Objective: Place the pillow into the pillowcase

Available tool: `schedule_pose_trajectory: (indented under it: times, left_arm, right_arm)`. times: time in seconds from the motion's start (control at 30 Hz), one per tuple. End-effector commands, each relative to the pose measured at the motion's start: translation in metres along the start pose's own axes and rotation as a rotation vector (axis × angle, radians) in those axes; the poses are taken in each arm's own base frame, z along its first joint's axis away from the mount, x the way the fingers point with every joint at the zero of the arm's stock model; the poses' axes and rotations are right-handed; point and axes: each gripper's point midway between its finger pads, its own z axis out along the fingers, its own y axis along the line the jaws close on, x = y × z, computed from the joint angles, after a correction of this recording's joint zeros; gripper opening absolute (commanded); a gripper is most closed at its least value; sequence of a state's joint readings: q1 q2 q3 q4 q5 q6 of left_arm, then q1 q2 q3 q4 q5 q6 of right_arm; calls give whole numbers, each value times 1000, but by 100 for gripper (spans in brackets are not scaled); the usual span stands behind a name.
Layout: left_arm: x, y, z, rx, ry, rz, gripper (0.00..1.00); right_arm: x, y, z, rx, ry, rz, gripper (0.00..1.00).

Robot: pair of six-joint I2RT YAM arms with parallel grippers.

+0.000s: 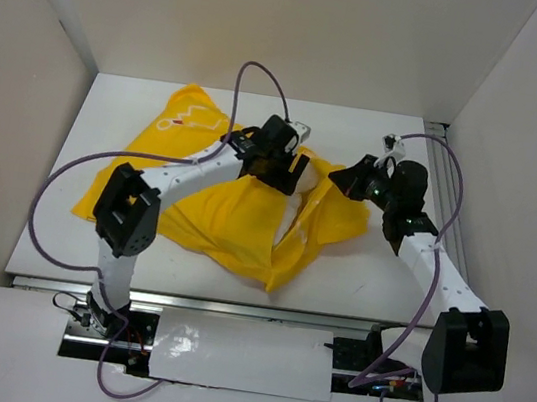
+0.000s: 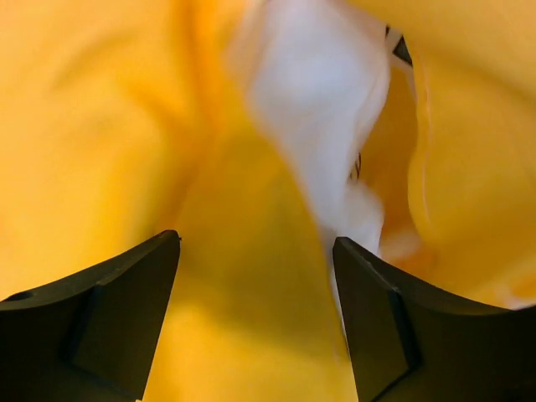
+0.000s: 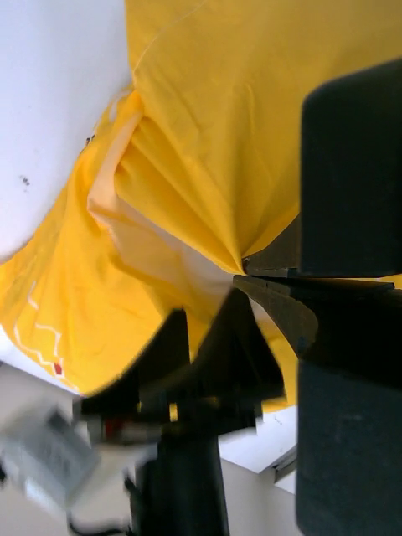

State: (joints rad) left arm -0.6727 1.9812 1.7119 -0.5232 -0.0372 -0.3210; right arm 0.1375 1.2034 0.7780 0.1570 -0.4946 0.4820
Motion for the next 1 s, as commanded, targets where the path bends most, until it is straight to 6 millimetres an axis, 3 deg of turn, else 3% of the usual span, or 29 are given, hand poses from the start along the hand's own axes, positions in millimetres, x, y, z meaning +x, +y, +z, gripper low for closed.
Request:
schedule_pose_trajectory:
  times: [0.0, 0.07, 0.1, 0.13, 0.17, 0.23, 0.27, 0.3, 0.4, 0.5, 0.67, 0.73, 0.77, 0.9, 0.97]
  left_arm:
    - [-13, 18, -69, -64, -80, -57, 87]
    - [-9, 30, -84, -102, -96, -98, 88]
    - [0, 35, -88, -125, -91, -116, 89]
    - [-1, 39, -103, -151, -119, -140, 89]
    - [3, 42, -108, -162, -124, -151, 91]
    - [22, 45, -108, -171, -97, -170, 91]
    - [25, 42, -113, -151, -97, -185, 91]
    - [30, 40, -109, -134, -85, -185, 91]
    - [46, 23, -102, -75, -54, -171, 91]
    - [50, 14, -98, -90, -50, -151, 91]
    - [59, -13, -93, -24, -24, -120, 91]
    - [57, -21, -89, 0, -34, -112, 90]
    - [65, -25, -79, -3, -3, -110, 90]
    - [74, -23, -61, -22, 42, -115, 85]
    - [78, -25, -57, -19, 58, -123, 82]
  right_arm:
    - [-42, 21, -2, -113, -153, -106, 0]
    - [-41, 8, -1, -36, -138, -77, 0]
    - [-27, -14, -3, 80, -70, -73, 0]
    - [-28, -20, -6, 126, -50, -72, 3]
    - [-17, -33, -9, 192, -15, -56, 20]
    - [3, -67, -27, 399, 53, -6, 33]
    - [7, -76, -33, 457, 71, -8, 48]
    - [21, -92, -46, 563, 120, 9, 53]
    - [33, -99, -57, 612, 177, 7, 62]
    - [38, -76, -55, 533, 202, -19, 61]
    - [82, 2, -40, 216, 345, -94, 56]
    - [94, 4, -38, 248, 349, -101, 56]
    - [109, 8, -35, 249, 378, -109, 56]
    - [132, 15, -22, 238, 426, -100, 62]
    - [141, 7, -16, 294, 434, -81, 64]
